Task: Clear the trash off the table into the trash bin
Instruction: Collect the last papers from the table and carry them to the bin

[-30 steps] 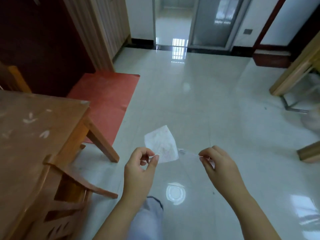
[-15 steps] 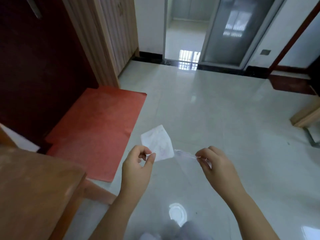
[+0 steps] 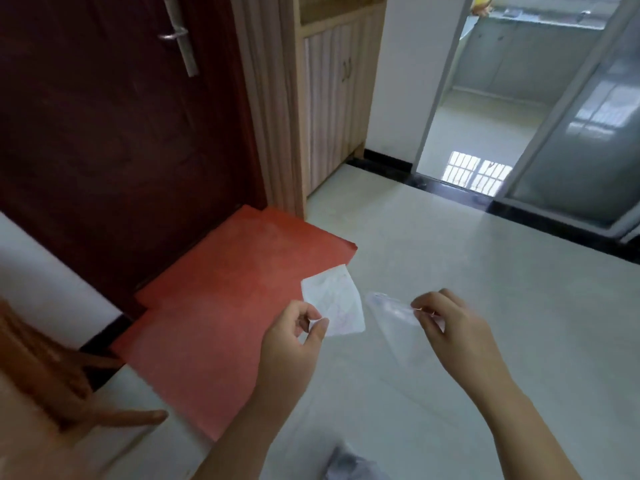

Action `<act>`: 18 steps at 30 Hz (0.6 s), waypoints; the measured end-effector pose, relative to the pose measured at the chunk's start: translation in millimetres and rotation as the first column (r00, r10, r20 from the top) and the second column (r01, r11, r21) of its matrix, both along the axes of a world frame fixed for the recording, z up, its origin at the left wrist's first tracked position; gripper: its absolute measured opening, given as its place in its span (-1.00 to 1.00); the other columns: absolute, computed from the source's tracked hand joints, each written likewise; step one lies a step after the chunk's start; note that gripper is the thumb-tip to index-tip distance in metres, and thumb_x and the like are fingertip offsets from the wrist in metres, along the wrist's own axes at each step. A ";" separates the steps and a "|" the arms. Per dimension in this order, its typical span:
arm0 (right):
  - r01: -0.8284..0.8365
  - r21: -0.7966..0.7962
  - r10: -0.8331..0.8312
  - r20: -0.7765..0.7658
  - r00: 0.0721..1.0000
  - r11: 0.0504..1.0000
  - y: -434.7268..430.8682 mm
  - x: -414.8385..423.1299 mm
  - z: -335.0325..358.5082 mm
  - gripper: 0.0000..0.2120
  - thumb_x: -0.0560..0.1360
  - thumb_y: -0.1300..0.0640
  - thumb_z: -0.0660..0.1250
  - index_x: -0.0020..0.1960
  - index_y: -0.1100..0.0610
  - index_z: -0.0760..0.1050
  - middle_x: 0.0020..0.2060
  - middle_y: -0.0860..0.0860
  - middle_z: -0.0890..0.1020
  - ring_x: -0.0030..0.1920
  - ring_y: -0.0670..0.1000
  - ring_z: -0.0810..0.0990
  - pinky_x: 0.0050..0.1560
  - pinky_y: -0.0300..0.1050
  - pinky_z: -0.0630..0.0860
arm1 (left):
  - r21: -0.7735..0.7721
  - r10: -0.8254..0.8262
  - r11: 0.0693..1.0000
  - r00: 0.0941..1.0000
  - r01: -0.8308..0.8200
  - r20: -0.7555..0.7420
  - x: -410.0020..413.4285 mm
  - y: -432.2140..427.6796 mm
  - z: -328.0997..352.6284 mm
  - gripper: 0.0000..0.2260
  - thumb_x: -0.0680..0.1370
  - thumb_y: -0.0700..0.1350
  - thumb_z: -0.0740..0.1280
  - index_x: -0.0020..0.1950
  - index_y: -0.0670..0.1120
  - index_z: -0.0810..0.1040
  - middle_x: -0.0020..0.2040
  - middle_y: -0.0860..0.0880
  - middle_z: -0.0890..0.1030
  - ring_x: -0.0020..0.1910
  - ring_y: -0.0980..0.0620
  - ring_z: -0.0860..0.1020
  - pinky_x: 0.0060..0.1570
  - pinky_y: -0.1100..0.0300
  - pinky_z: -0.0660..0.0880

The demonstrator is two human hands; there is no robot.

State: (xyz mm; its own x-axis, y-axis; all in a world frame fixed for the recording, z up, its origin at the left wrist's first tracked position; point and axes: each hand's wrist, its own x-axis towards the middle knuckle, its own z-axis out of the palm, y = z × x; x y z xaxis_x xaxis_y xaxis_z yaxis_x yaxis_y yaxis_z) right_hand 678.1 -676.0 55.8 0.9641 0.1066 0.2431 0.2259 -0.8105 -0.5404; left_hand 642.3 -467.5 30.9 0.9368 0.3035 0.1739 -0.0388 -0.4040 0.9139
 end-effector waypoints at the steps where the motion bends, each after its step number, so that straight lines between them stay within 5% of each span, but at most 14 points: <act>1: -0.032 -0.002 0.032 0.010 0.999 1.000 7.0 25.0 6.0 -0.90 0.41 0.31 0.34 -0.18 0.13 0.53 -0.28 0.03 0.55 -0.26 0.03 0.51 -0.33 -0.22 0.36 | 0.020 0.016 1.000 1.000 -0.016 0.013 15.8 4.1 4.7 -0.72 0.41 -0.29 0.40 -0.29 0.05 0.41 -0.43 0.17 0.45 -0.43 0.19 0.36 -0.39 0.42 0.27; 8: -0.296 0.041 0.298 -0.040 0.954 0.954 90.4 149.2 4.3 -0.91 0.41 0.31 0.33 -0.17 0.15 0.53 -0.26 -0.02 0.52 -0.27 0.03 0.51 -0.30 -0.19 0.40 | 0.062 0.235 0.970 0.972 -0.235 0.000 80.9 58.8 1.4 -0.84 0.42 -0.30 0.40 -0.26 -0.11 0.47 -0.36 0.05 0.50 -0.28 0.28 0.46 -0.30 0.53 0.34; 12: -0.397 0.011 0.397 -0.077 0.915 0.918 149.3 206.5 -9.1 -0.91 0.40 0.33 0.33 -0.18 0.16 0.53 -0.28 0.00 0.51 -0.26 0.06 0.48 -0.34 -0.26 0.32 | 0.084 0.318 0.945 0.948 -0.316 -0.017 124.4 111.1 -11.5 -0.87 0.38 -0.14 0.33 -0.27 0.05 0.41 -0.24 0.20 0.53 -0.28 0.26 0.47 -0.30 0.49 0.34; 15: -0.438 -0.017 0.435 -0.086 0.896 0.899 200.8 254.6 -12.0 -0.90 0.40 0.33 0.32 -0.20 0.16 0.53 -0.29 -0.01 0.50 -0.26 0.06 0.46 -0.33 -0.29 0.31 | 0.101 0.373 0.923 0.928 -0.371 0.002 163.8 160.1 -14.5 -0.86 0.38 -0.13 0.33 -0.27 0.08 0.41 -0.34 0.17 0.51 -0.27 0.26 0.48 -0.29 0.50 0.34; 18: -0.495 -0.050 0.491 -0.079 0.868 0.867 262.3 306.1 -5.5 -0.88 0.39 0.34 0.32 -0.20 0.15 0.55 -0.30 0.01 0.51 -0.25 0.09 0.50 -0.33 -0.12 0.42 | 0.091 0.418 0.904 0.908 -0.417 0.010 199.9 215.7 -10.6 -0.91 0.41 -0.11 0.37 -0.25 -0.03 0.48 -0.37 0.12 0.50 -0.26 0.24 0.47 -0.26 0.49 0.33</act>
